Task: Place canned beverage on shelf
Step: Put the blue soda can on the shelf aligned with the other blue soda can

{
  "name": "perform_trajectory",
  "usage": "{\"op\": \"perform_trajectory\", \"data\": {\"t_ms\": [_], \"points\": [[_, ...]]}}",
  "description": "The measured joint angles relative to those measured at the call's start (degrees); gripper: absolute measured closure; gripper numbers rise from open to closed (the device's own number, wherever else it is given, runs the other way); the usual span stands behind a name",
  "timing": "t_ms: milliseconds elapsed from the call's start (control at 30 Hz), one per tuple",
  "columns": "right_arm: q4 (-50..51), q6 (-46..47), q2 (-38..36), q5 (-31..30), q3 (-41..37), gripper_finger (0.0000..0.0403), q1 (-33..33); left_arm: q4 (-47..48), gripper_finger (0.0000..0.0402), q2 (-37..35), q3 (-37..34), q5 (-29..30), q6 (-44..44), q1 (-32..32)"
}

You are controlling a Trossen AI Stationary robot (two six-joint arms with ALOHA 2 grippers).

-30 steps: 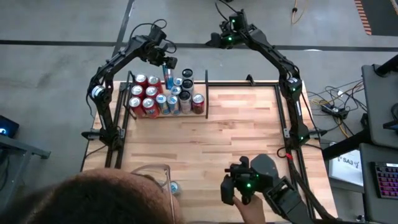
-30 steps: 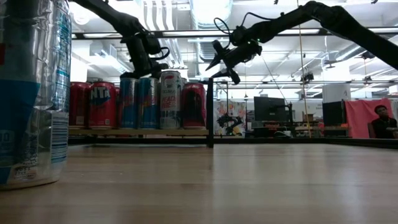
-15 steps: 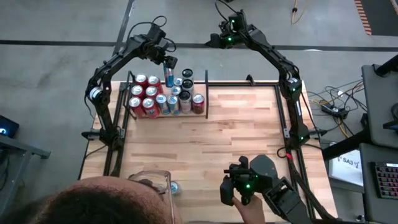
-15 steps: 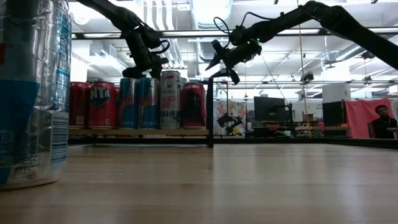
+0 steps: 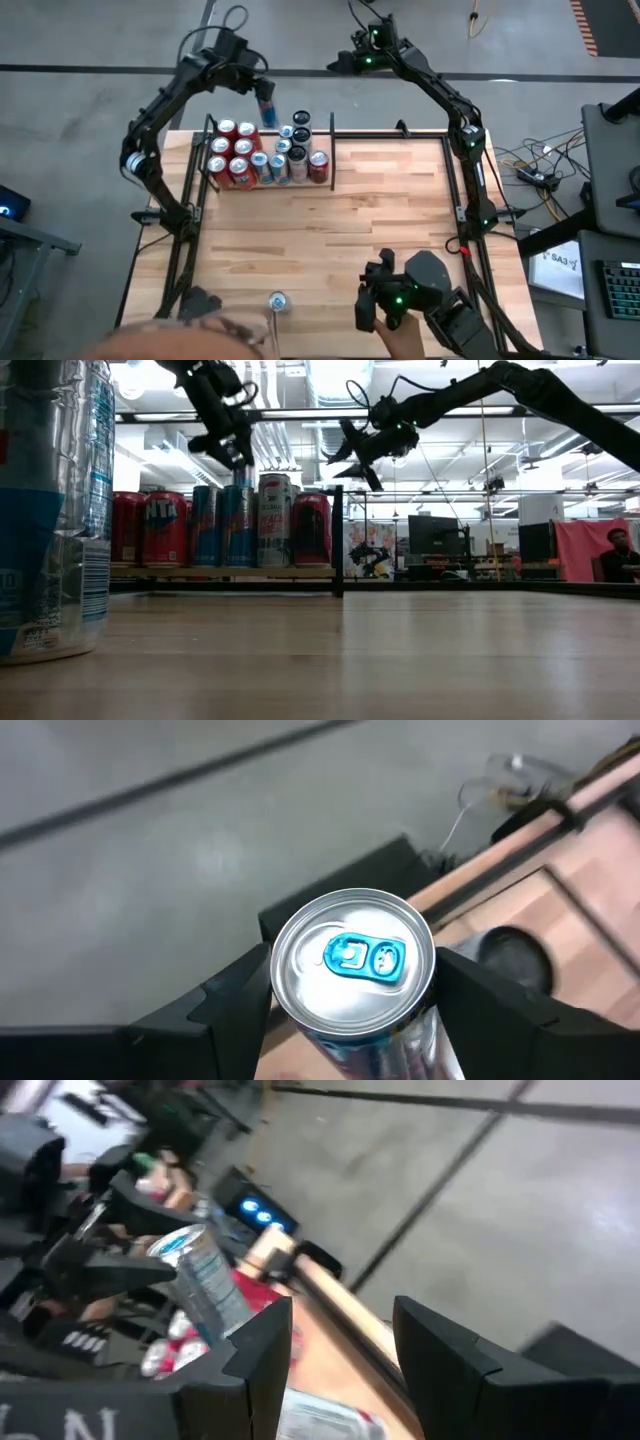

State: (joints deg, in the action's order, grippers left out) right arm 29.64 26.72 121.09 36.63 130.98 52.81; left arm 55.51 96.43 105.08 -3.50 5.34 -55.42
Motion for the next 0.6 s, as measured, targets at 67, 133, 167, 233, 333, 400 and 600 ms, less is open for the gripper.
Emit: {"op": "perform_trajectory", "data": {"t_ms": [67,133,167,233,333,400,600], "points": [[-2.7,-0.3,-0.5,2.5,0.0,0.0241,-0.5,-0.8,0.0167,-2.0,0.0,0.0,0.0,0.1],[-4.4,-1.2,-1.1,4.8,0.0,0.0241,-1.4,-2.4,0.0167,-4.3,0.0,0.0,0.0,0.3],[-5.1,-2.1,-1.5,5.6,0.1,0.0241,-2.1,-3.3,0.0167,-5.5,0.0,0.0,0.1,0.3],[-4.9,-5.0,-1.9,6.0,0.1,0.0241,-3.8,-4.8,0.0167,-7.6,0.0,0.0,0.1,0.9],[-4.6,-10.2,-2.2,6.0,0.1,0.0241,-6.8,-6.5,0.0167,-10.1,0.0,0.0,0.7,2.2],[-4.6,-13.4,-2.4,5.9,0.1,0.0241,-8.6,-7.0,0.0167,-11.3,0.0,0.0,2.0,3.3],[-4.6,-18.3,-2.6,5.4,0.1,0.0241,-10.7,-7.0,0.0167,-13.5,0.0,4.8,2.7,8.9]]}}
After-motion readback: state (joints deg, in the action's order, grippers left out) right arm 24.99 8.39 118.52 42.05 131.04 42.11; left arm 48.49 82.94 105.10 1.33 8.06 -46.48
